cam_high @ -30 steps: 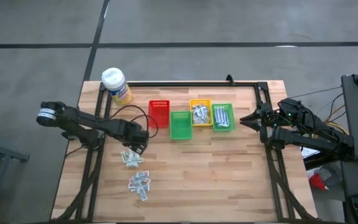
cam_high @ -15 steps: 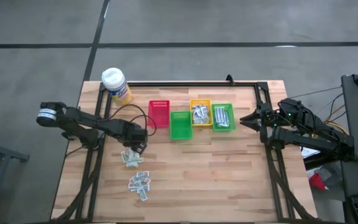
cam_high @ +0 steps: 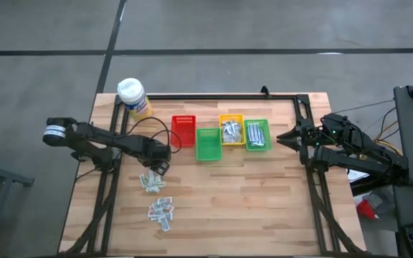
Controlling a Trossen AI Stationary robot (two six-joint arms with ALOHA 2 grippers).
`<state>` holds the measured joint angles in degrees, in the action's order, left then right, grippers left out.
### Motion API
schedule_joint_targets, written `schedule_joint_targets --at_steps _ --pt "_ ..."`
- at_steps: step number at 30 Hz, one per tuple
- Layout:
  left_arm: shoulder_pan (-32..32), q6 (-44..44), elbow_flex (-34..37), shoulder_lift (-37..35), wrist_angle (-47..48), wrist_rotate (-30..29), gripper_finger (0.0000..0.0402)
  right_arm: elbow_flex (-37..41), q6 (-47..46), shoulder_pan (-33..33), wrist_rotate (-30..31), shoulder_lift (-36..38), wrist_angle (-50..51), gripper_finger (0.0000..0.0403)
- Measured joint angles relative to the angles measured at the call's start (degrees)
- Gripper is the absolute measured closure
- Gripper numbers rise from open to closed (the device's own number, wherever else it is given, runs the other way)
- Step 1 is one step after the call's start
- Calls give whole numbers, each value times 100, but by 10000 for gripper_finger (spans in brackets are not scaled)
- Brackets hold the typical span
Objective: Pick & Place First Aid Supplies
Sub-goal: Put the green bandage into the left green basket
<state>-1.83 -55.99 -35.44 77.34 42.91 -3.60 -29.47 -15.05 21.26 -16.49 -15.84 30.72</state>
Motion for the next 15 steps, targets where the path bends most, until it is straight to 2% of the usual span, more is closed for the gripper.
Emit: schedule_joint_targets --at_steps 7,15 --pt "-6 12 4 4 -12 -38 316 0 0 0 7 0 0 335" --pt "-7 0 14 -29 -9 -69 361 0 0 0 13 0 1 322"
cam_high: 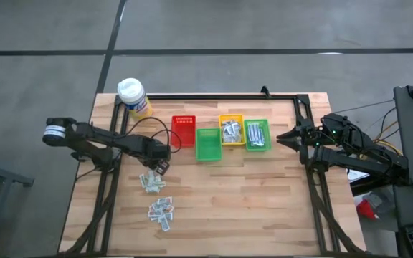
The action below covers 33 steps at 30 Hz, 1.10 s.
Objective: Pick & Place First Aid Supplies
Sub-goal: Put the green bandage into the left green basket
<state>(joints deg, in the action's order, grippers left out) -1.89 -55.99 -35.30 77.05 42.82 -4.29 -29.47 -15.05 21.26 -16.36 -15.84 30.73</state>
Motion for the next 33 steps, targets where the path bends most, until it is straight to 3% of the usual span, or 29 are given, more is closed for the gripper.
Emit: schedule_joint_targets --at_steps 5,17,28,33 --pt "0 -31 10 -84 -56 -10 396 0 0 0 0 0 1 316" --pt "1 11 -567 -272 -34 -34 401 0 0 0 -1 1 3 322" --pt "2 1092 -1634 -273 -249 -72 401 2 1 0 -2 0 7 331" --pt "2 1770 -1964 -273 -874 -73 401 0 0 0 -3 2 13 323"
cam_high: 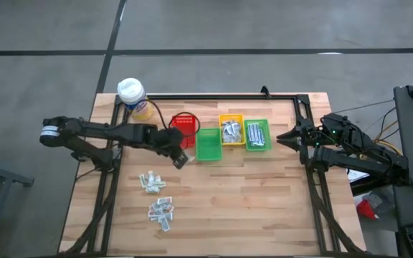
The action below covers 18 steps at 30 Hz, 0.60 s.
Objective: Pick & Place First Aid Supplies
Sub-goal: Put the green bandage into the left green basket
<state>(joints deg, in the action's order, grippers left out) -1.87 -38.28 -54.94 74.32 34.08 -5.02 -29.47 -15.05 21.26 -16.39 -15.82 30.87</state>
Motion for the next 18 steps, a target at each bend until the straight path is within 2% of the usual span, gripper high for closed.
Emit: schedule_joint_targets --at_steps 4,8,18 --pt "0 644 -107 0 -738 39 401 0 2 0 -1 0 19 318" --pt "4 1358 -105 7 -1388 433 401 0 1 0 -1 -1 19 314" --pt "0 2595 -101 15 -2331 1078 401 0 2 0 -1 0 18 328"
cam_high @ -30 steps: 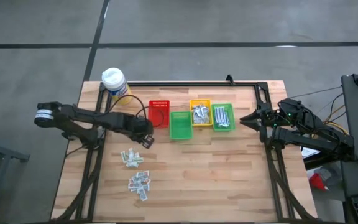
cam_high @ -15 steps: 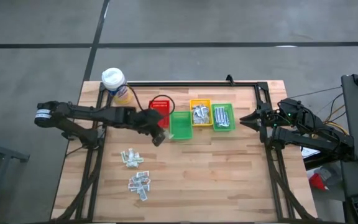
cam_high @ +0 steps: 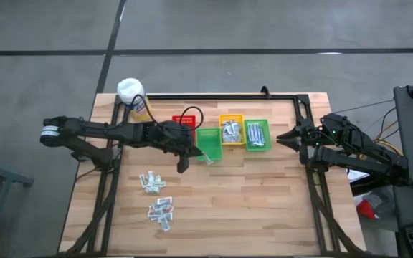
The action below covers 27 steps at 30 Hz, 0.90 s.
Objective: Pick & Place First Aid Supplies
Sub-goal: Put the green bandage into the left green basket
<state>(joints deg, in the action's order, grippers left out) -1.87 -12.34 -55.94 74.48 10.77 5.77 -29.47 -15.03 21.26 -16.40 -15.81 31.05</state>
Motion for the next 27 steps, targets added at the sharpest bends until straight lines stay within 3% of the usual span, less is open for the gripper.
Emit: schedule_joint_targets --at_steps 10,17,27 --pt "-1 484 0 0 -986 375 401 1 1 0 -2 -1 -2 329" --pt "-30 151 0 105 -628 386 402 0 4 0 -2 0 -4 318" --pt "-68 -683 -17 808 -61 538 402 1 4 2 -2 -1 -4 319"
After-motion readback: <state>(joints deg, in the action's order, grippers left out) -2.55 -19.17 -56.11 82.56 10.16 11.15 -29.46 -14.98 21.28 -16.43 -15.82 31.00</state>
